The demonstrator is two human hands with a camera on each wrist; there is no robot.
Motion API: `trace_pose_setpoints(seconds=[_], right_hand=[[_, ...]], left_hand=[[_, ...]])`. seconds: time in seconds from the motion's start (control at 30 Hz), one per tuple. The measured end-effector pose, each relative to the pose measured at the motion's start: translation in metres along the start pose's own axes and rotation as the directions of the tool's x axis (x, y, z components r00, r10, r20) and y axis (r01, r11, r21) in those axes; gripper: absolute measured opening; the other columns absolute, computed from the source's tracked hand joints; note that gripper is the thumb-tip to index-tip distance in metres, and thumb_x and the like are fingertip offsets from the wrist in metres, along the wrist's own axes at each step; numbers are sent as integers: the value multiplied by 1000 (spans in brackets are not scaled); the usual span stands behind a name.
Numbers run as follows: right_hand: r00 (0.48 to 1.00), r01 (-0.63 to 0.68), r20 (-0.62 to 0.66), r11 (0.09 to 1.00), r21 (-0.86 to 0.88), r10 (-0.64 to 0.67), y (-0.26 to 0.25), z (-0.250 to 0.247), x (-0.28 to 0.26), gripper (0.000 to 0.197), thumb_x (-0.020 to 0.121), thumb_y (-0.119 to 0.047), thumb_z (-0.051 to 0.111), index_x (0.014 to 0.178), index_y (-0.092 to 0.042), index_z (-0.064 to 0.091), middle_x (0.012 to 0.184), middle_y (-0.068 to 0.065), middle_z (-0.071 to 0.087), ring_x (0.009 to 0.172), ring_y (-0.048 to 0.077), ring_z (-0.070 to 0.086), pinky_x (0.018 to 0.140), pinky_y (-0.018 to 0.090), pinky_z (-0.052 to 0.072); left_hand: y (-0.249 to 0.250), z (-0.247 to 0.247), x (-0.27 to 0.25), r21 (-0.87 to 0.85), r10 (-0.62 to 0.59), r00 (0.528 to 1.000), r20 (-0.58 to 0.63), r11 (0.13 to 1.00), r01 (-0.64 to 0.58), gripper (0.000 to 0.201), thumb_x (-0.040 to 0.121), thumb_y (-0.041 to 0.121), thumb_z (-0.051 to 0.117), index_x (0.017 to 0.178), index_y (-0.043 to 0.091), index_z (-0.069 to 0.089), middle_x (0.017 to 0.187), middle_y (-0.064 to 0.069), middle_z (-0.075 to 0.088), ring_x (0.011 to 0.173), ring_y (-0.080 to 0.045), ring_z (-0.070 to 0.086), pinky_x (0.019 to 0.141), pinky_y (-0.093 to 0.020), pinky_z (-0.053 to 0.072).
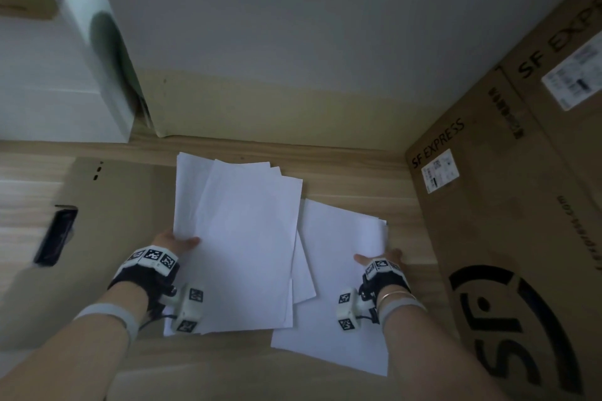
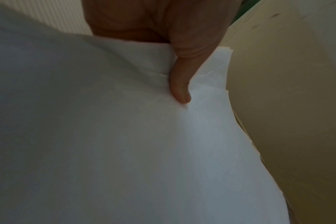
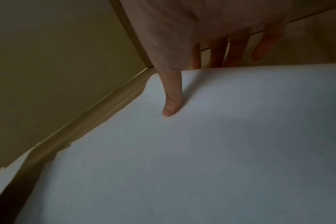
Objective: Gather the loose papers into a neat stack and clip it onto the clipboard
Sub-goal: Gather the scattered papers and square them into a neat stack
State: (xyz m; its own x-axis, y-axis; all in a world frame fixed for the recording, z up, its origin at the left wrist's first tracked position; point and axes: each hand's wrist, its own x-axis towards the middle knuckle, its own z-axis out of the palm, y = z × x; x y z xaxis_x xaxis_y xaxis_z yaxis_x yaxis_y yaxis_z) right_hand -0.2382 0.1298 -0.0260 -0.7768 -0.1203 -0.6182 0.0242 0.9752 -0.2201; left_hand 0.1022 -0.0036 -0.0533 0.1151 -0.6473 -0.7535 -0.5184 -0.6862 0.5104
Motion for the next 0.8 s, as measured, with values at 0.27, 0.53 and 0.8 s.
trace_pose_setpoints(seconds=[0.27,0.53,0.8], right_hand=[[992,84,91,995,55,-89,7,-5,6,52,82,-17,70,123,8,51,129,20,57,118,35,55,98,37,44],[955,289,-105,952,98,-279,4,-31,17,32,91,-14,58,115,7,57,120,21,62,110,36,60,85,32,44],[881,473,-132,835,280,-454,-24,-79,32,31,89,-11,60,114,7,58,117,28,62,93,27,57,83,35,42]], left_hand=[[0,0,0,12,3,1000,-2,1000,-3,60,83,15,67,134,-6,44,134,-28,52,121,-43,52,104,-46,41],[0,-2,-1,5,9,1000,6,1000,-9,60,82,13,68,135,-5,45,134,-27,53,121,-42,52,104,-45,41],[1,0,0,21,0,1000,-11,1000,0,59,83,13,67,133,-9,45,133,-29,52,121,-42,52,102,-43,41]])
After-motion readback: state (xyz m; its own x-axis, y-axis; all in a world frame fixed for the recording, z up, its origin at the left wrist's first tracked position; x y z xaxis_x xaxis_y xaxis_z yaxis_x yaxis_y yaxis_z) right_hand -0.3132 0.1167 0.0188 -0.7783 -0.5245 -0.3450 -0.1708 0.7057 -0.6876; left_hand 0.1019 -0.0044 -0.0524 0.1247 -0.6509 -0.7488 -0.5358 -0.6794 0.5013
